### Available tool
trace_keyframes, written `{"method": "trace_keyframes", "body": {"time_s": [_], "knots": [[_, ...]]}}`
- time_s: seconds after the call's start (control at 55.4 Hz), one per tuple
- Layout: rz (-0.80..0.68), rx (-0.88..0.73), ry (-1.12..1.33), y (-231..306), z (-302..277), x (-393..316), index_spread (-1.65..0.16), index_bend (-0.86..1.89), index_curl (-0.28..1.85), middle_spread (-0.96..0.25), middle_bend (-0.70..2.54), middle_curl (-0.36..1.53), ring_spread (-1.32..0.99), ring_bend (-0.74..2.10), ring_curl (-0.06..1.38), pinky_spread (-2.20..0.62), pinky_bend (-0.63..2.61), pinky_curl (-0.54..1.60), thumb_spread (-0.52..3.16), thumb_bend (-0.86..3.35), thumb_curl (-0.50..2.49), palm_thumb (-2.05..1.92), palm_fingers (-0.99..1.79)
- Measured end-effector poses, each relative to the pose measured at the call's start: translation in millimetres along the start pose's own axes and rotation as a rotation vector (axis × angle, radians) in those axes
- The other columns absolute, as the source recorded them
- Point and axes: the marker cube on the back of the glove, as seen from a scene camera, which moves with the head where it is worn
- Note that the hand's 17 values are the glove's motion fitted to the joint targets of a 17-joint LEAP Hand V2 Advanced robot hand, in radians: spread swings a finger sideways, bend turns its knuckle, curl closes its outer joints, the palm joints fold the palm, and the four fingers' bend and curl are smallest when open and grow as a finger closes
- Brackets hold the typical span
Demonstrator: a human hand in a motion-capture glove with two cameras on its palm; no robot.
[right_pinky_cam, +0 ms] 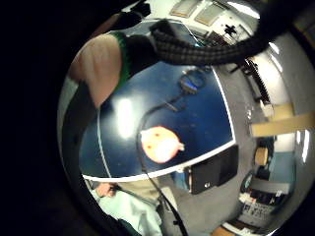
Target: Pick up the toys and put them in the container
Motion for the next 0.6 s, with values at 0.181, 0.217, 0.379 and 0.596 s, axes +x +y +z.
{"method": "trace_keyframes", "body": {"time_s": [0.181,0.217,0.379,0.596], "knots": [[0.049,-0.205,0.074,17,94,50,-0.21,0.11,0.24,0.01,0.14,0.41,0.03,0.33,0.25,0.08,1.04,0.33,1.12,-0.06,0.32,-0.07,-0.21],[0.05,-0.251,0.053,22,110,54,-0.22,0.11,0.24,0.02,0.13,0.4,0.03,0.31,0.24,0.08,1.05,0.33,1.11,-0.06,0.31,-0.07,-0.21],[0.105,-0.438,-0.048,58,175,56,-0.24,0.13,0.24,0.03,0.09,0.33,0.05,0.22,0.24,0.08,1.07,0.34,1.09,-0.04,0.3,-0.03,-0.23],[0.109,-0.374,-0.061,65,195,56,-0.28,0.08,0.19,0.0,0.14,0.26,0.02,0.63,0.32,-0.01,1.18,0.35,1.18,0.09,0.36,0.25,0.17]]}}
